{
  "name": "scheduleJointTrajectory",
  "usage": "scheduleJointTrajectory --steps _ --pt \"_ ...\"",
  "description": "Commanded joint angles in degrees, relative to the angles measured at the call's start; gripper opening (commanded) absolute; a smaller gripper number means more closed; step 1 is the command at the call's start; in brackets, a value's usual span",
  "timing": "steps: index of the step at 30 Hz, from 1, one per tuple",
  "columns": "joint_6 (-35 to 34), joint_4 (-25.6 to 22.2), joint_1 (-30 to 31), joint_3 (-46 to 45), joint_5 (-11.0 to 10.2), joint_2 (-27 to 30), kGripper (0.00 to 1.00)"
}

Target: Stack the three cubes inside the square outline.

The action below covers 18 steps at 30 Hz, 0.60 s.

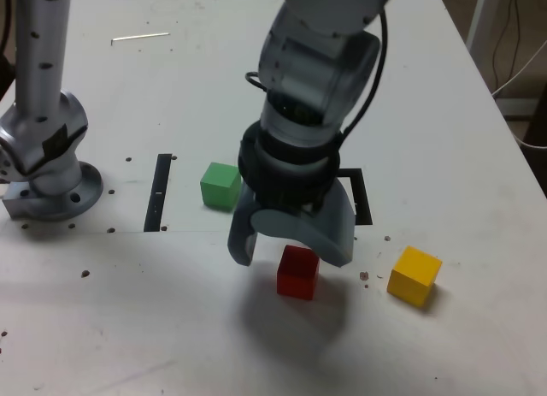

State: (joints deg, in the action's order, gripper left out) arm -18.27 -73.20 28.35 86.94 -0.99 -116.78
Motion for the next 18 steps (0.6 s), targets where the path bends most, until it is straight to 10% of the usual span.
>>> scheduleJointTrajectory --steps 1,18 --pt "-0.10 -0.04 0.25 0.59 0.10 -1.17 0.98" --pt "-0.10 0.43 0.30 2.80 -0.10 -5.95 0.86"
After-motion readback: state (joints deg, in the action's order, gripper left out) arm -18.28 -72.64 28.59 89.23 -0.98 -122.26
